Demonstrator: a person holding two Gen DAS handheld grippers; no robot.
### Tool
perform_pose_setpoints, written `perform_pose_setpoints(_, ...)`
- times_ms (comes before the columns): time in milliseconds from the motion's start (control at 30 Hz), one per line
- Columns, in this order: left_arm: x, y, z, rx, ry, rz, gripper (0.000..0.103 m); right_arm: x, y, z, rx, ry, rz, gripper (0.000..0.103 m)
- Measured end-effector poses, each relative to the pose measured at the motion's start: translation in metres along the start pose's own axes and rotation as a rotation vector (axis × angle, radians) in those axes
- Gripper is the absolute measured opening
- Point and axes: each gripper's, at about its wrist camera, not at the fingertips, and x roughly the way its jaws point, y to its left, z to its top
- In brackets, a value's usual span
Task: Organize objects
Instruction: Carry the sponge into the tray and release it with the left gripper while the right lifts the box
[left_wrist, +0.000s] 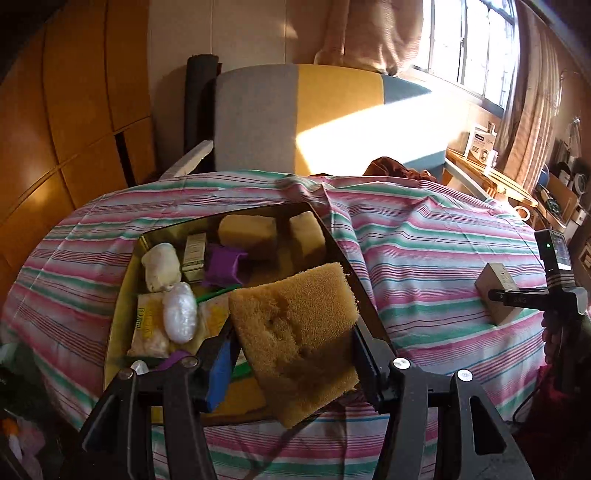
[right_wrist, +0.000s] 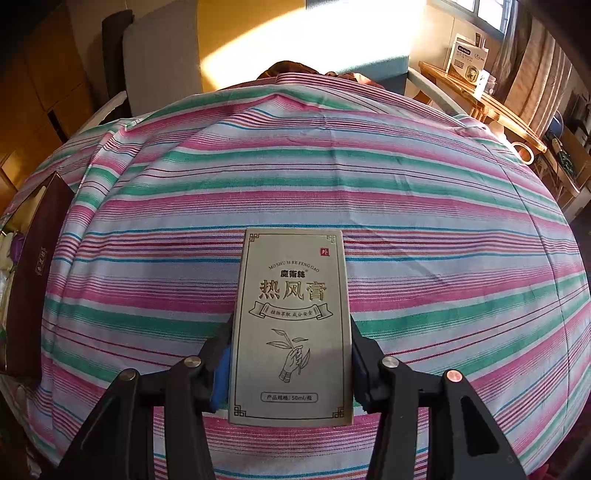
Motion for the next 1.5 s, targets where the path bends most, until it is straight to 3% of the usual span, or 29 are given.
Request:
perform_pose_setpoints(367, 0.007, 0.03, -0.01, -0.063, 0.031, 0.016, 0.058, 0.008, -0.002, -0.001, 0.016, 0.045, 0.01, 0.051)
perform_pose_setpoints(567, 0.016, 0.061, -0.017, -0.157, 0.076, -0.014, 0.058, 0.006, 0.0, -0.002, 0.003, 0.031, -0.027, 0.051)
perform_pose_setpoints(900, 0.009, 0.112, -0.024, -0.304, 0.079, -0.024, 0.058, -0.003, 0.005, 0.002, -0.035, -0.017, -0.063, 0.051)
perform_pose_setpoints(1000, 0.013, 0.109, -0.019, -0.335, 0.092, -0.09, 0.058, -0.004, 0.01, 0.002, -0.054, -0.026, -0.063, 0.051)
perform_pose_setpoints(1200, 0.037, 0.072, 0.003, -0.29, 0.129, -0.173, 0.058, -0.007, 0.016, 0.002, -0.079, -0.041, -0.058, 0.051)
perform_pose_setpoints(1333, 0.062, 0.045, 0.017, -0.243, 0.152, -0.191, 0.058, -0.007, 0.014, 0.003, -0.073, -0.046, -0.053, 0.051)
perform_pose_setpoints(1500, 0.088, 0.022, 0.008, -0.168, 0.23, -0.166, 0.058, -0.007, 0.012, 0.005, -0.068, -0.051, -0.053, 0.051)
